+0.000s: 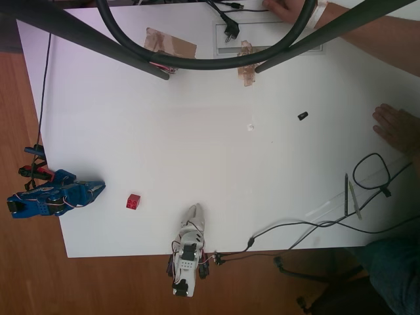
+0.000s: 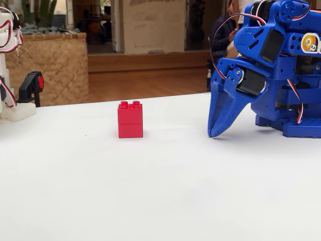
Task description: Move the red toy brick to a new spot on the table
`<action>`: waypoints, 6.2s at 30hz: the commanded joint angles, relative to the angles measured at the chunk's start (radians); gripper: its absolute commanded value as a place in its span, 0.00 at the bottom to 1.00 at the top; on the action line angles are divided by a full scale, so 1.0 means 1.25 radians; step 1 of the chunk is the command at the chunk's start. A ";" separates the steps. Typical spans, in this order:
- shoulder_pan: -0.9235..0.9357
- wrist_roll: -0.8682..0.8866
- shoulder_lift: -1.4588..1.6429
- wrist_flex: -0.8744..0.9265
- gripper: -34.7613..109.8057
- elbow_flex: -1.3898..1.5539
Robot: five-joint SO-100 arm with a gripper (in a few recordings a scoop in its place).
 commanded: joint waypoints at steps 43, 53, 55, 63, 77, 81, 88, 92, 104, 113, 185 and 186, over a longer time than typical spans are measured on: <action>0.145 -0.072 -0.632 -0.450 0.39 -0.523; 0.216 -0.142 -0.690 -0.641 0.44 -0.469; 0.226 -0.155 -0.692 -0.671 0.45 -0.449; 0.258 -0.182 -0.698 -0.767 0.45 -0.351; 0.304 -0.187 -0.828 -0.907 0.46 -0.320; 0.310 -0.190 -0.848 -0.925 0.46 -0.307; 0.309 -0.193 -0.874 -0.969 0.45 -0.259; 0.299 -0.152 -0.891 -0.969 0.39 -0.256; 0.275 -0.131 -0.896 -0.901 0.27 -0.306; 0.185 -0.047 -1.053 -0.676 0.25 -0.719; 0.077 0.237 -1.702 -0.490 0.44 -1.610; 0.087 0.248 -1.654 -0.492 0.44 -1.576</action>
